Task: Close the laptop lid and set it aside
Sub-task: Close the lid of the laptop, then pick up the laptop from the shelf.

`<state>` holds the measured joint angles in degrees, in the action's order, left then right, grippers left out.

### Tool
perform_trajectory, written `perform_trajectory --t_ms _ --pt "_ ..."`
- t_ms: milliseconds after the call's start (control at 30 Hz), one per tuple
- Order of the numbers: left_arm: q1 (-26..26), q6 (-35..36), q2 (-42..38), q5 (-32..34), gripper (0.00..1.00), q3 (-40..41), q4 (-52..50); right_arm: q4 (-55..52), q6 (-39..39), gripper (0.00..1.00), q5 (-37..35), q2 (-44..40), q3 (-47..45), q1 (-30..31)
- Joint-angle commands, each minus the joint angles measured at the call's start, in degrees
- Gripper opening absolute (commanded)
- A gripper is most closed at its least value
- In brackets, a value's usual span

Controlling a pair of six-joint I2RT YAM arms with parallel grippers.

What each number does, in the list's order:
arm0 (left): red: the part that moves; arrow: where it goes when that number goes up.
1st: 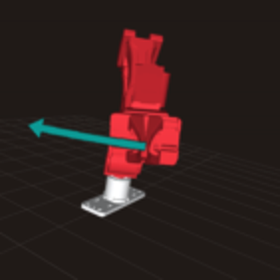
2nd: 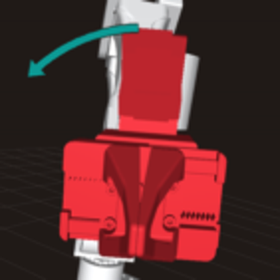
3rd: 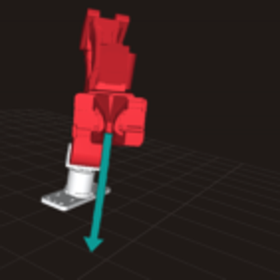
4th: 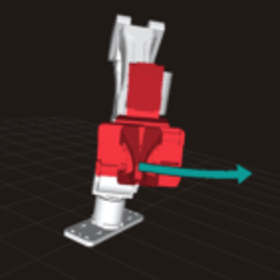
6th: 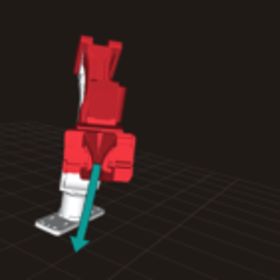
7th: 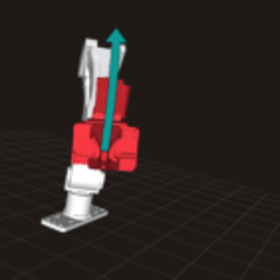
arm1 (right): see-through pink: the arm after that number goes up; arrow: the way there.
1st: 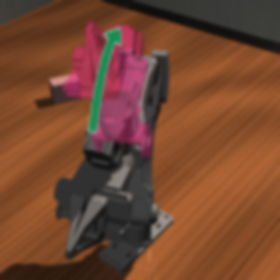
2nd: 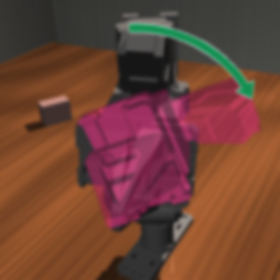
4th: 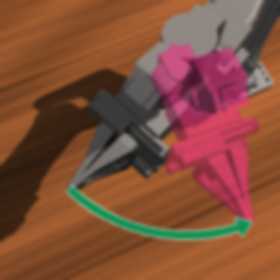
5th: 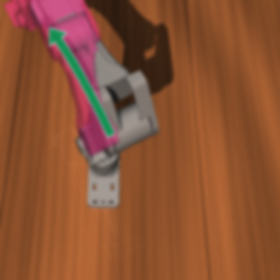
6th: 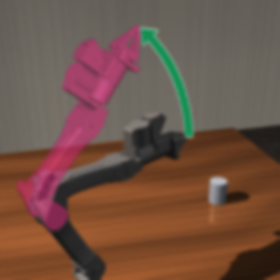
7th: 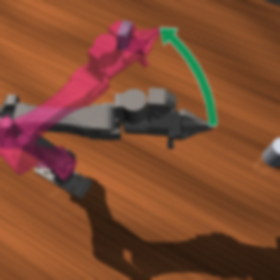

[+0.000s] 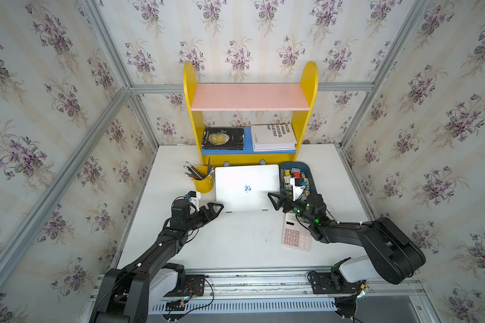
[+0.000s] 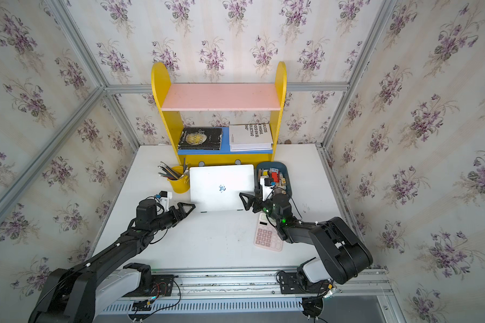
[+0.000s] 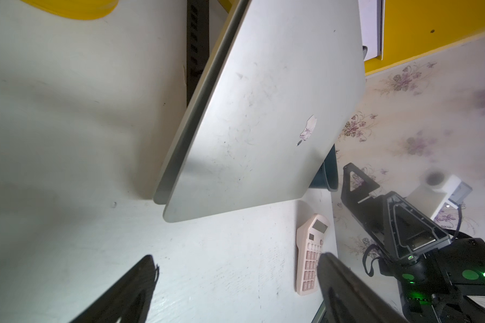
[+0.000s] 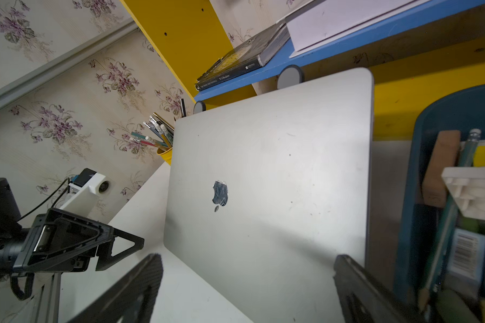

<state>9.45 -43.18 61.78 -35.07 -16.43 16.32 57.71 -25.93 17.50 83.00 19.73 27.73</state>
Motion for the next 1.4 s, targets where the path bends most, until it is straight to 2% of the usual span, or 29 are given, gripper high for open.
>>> perform_trajectory --t_ms 0,200,533,1067,1367 --pt "0.3 -0.7 1.8 0.4 0.92 -0.6 4.7 -3.1 -2.3 0.99 -0.2 -0.6 1.0 -0.2" --pt "0.6 -1.3 5.1 1.0 0.92 -1.2 6.7 -16.5 -1.3 0.95 -1.0 -0.7 5.0 -0.2" --pt "1.4 -1.5 8.6 2.3 0.92 -2.9 8.2 -28.6 0.8 0.96 -2.5 1.4 8.9 -0.2" --pt "2.1 -1.6 16.2 4.8 0.89 -4.0 12.8 -34.7 4.2 1.00 -6.3 4.6 12.6 -0.2" --pt "2.2 -2.0 19.8 4.6 0.87 -5.4 14.7 -33.5 4.7 1.00 -4.0 6.5 13.9 -0.2"
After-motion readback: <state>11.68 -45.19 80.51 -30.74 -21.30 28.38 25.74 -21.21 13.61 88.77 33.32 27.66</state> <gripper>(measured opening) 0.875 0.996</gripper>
